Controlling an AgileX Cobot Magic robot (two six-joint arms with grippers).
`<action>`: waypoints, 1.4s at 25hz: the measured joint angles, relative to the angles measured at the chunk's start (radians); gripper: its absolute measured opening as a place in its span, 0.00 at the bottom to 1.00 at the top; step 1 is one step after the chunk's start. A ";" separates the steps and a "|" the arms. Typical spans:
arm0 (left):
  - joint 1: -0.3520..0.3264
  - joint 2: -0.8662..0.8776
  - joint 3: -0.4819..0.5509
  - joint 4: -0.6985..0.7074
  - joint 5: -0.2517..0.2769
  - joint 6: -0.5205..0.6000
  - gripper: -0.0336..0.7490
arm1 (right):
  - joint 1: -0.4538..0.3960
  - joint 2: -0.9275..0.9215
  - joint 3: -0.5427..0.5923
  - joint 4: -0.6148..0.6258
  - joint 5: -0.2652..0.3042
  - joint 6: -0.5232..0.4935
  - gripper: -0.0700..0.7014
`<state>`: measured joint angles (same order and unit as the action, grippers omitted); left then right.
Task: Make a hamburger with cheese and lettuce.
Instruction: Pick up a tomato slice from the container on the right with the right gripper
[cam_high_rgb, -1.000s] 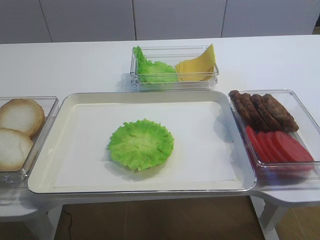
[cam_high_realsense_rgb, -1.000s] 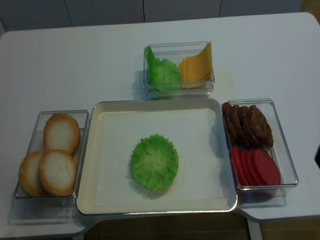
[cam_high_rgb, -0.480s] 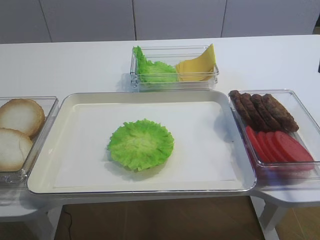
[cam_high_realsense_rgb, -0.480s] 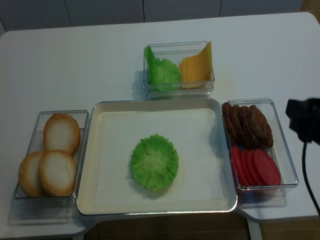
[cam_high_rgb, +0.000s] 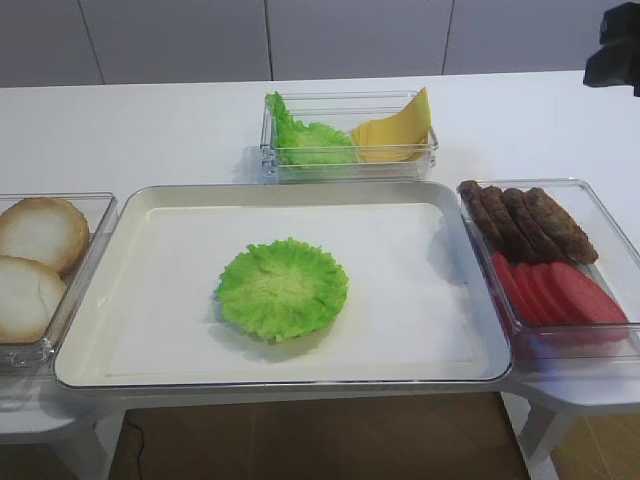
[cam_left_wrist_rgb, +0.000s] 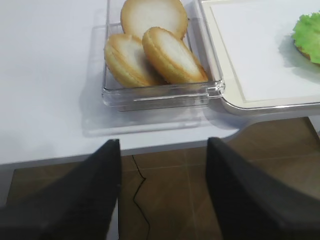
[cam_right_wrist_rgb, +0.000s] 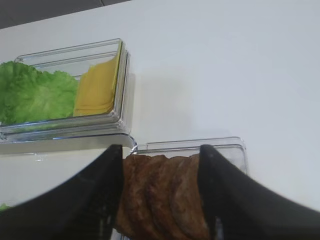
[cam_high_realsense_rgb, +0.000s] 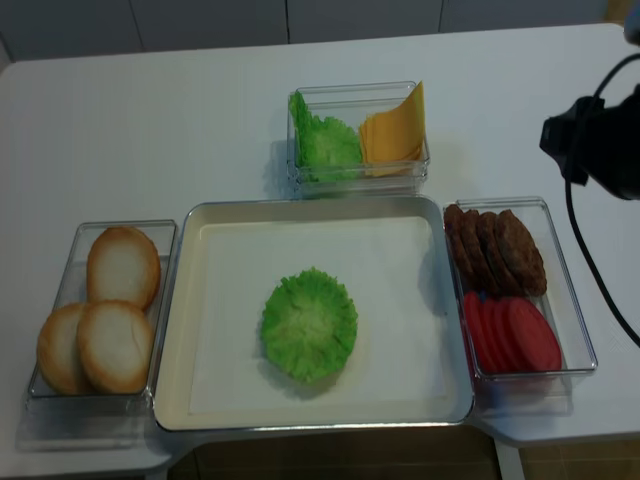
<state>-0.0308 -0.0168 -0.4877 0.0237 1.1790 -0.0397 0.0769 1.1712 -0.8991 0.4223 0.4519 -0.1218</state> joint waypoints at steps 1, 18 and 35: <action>0.000 0.000 0.000 0.000 0.000 0.000 0.56 | 0.000 0.008 -0.011 0.002 0.005 -0.004 0.59; 0.000 0.000 0.000 0.000 0.000 0.000 0.56 | 0.000 0.026 -0.086 0.024 0.265 -0.024 0.58; 0.000 0.000 0.000 0.000 0.000 0.000 0.56 | 0.285 0.106 -0.089 -0.340 0.469 0.259 0.55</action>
<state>-0.0308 -0.0168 -0.4877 0.0237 1.1790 -0.0397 0.3618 1.2773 -0.9878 0.0823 0.9209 0.1377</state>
